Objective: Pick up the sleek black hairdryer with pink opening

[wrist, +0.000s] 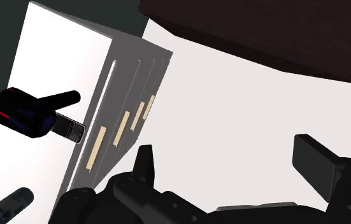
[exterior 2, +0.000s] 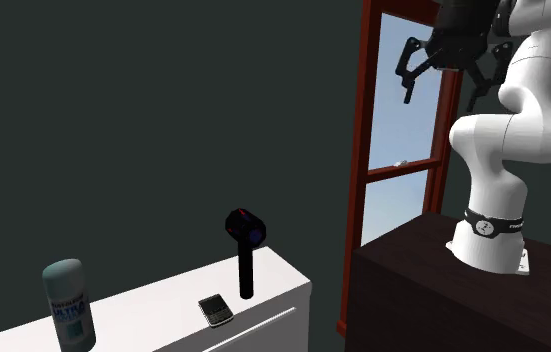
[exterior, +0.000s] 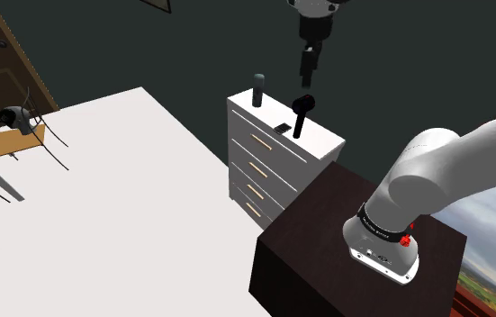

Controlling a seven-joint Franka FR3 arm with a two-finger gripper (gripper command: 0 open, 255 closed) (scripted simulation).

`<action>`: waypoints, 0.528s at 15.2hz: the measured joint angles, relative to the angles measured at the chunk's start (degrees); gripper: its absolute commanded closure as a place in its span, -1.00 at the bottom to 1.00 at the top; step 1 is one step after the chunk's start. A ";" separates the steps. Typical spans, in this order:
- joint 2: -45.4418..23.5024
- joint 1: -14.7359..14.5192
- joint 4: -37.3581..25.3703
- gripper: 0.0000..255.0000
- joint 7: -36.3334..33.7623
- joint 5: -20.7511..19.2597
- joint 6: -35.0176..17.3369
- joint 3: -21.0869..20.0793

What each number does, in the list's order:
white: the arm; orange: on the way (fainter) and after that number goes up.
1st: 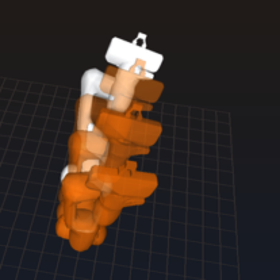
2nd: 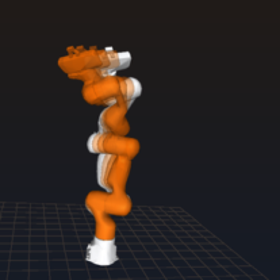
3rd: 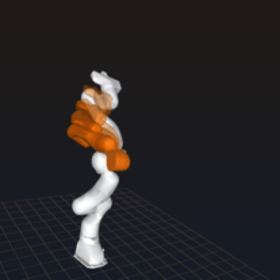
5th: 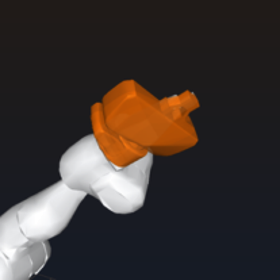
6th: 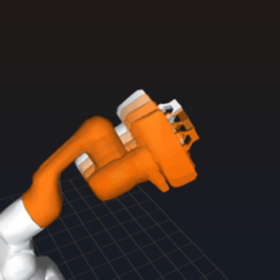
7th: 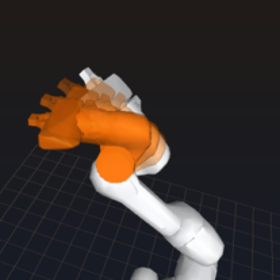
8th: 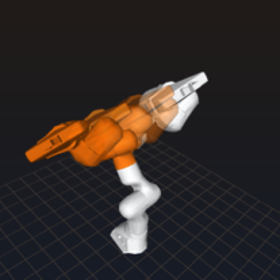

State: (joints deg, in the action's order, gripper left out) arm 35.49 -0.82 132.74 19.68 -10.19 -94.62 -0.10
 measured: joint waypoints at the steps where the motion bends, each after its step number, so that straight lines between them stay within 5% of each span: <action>1: -1.48 0.14 0.30 -1.00 1.60 -1.39 -0.97 0.49; 8: -11.82 1.40 2.18 -1.00 10.66 -11.28 -8.17 2.93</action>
State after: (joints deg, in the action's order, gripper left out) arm 23.67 0.58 134.91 30.35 -21.48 -102.79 2.83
